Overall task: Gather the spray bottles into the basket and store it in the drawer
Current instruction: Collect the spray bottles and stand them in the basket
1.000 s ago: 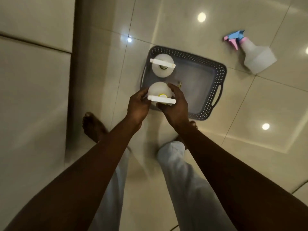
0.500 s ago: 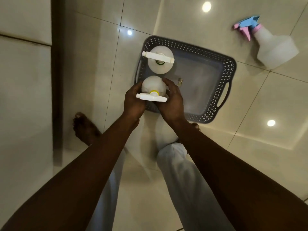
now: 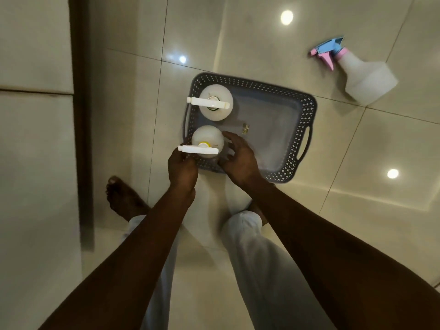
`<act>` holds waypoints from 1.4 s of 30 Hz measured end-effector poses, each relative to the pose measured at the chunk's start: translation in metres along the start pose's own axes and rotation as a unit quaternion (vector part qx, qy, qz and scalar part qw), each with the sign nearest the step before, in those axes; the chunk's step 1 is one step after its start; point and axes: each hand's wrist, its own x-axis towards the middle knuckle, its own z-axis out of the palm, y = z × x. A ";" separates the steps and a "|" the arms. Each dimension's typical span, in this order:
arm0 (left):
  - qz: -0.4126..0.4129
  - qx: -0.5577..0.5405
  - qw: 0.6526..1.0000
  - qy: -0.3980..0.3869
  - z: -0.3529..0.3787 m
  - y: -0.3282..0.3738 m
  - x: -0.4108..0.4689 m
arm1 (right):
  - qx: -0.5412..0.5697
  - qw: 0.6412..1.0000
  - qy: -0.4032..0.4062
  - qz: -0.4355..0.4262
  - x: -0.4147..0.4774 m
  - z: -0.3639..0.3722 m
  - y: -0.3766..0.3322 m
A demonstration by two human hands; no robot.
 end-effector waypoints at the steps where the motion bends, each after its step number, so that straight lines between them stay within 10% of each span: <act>1: -0.013 0.001 1.000 0.014 -0.001 -0.001 -0.006 | -0.004 1.000 -0.002 0.001 -0.004 -0.007 0.000; 10: -0.138 0.014 0.984 -0.110 0.028 0.010 -0.079 | -0.084 0.994 0.067 -0.017 -0.031 -0.126 0.005; 20: -0.048 0.026 0.967 -0.248 0.163 0.083 -0.108 | -0.171 0.960 0.224 -0.001 0.004 -0.296 0.008; 28: -0.052 -0.012 0.948 -0.315 0.289 0.135 -0.098 | -0.172 0.962 0.197 0.079 0.081 -0.349 0.022; 42: -0.028 -0.051 0.957 -0.286 0.318 0.127 -0.105 | 0.085 0.967 0.217 0.099 0.056 -0.330 0.026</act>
